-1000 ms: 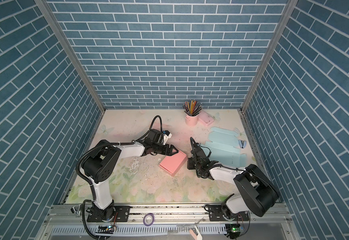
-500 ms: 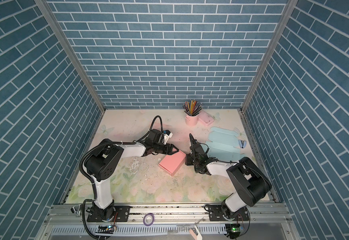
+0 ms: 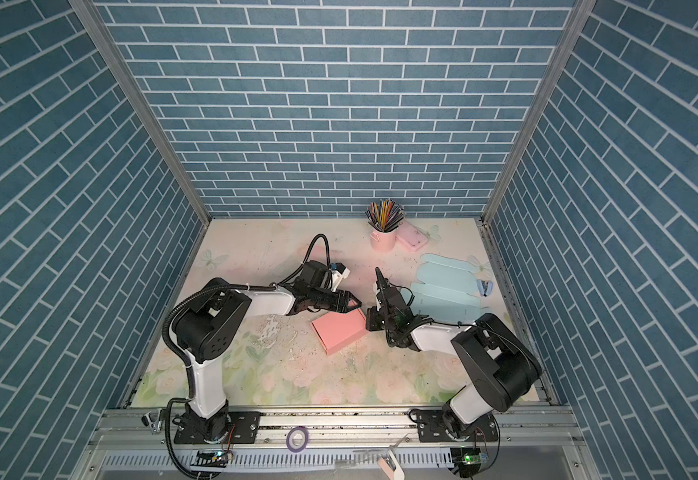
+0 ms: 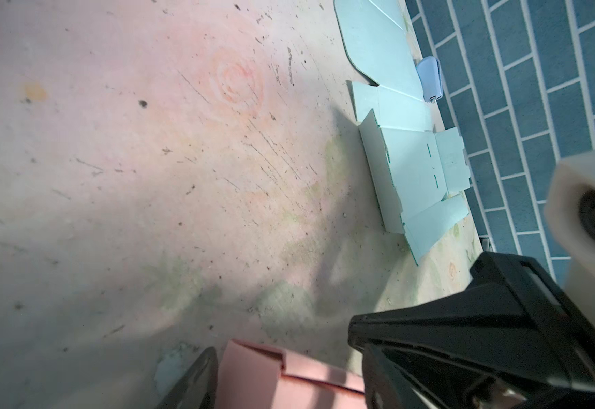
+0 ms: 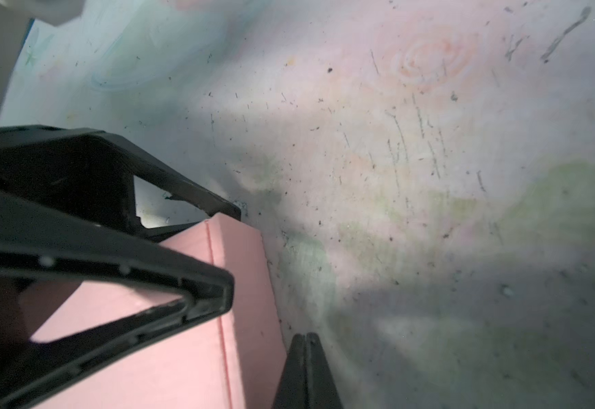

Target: Fold the paper box

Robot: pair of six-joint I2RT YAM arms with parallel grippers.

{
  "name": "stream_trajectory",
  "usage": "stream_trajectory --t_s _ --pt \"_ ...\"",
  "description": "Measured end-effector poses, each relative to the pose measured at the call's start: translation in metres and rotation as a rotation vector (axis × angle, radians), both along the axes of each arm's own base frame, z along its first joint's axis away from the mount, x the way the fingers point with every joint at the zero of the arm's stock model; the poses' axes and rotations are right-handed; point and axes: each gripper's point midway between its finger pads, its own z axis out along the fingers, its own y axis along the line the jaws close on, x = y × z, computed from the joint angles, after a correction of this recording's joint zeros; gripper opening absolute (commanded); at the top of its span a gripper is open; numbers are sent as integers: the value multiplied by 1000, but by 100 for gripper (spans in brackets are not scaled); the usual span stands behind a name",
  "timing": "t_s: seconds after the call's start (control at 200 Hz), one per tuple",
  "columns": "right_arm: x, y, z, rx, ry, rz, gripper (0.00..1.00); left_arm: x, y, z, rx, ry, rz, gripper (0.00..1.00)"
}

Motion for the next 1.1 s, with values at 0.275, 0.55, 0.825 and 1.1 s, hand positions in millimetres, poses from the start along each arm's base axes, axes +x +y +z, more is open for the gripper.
stream_trajectory --t_s 0.275,0.55,0.825,1.1 --pt "-35 -25 16 60 -29 -23 4 1 1 0 1 -1 4 65" --pt "-68 -11 8 43 10 50 3 1 1 0 2 1 4 65" --pt "-64 -11 -20 -26 62 32 3 0 0 0 -1 3 -1 65" --pt "-60 -7 -18 -7 45 26 2 -7 -3 0 -5 11 -16 65"
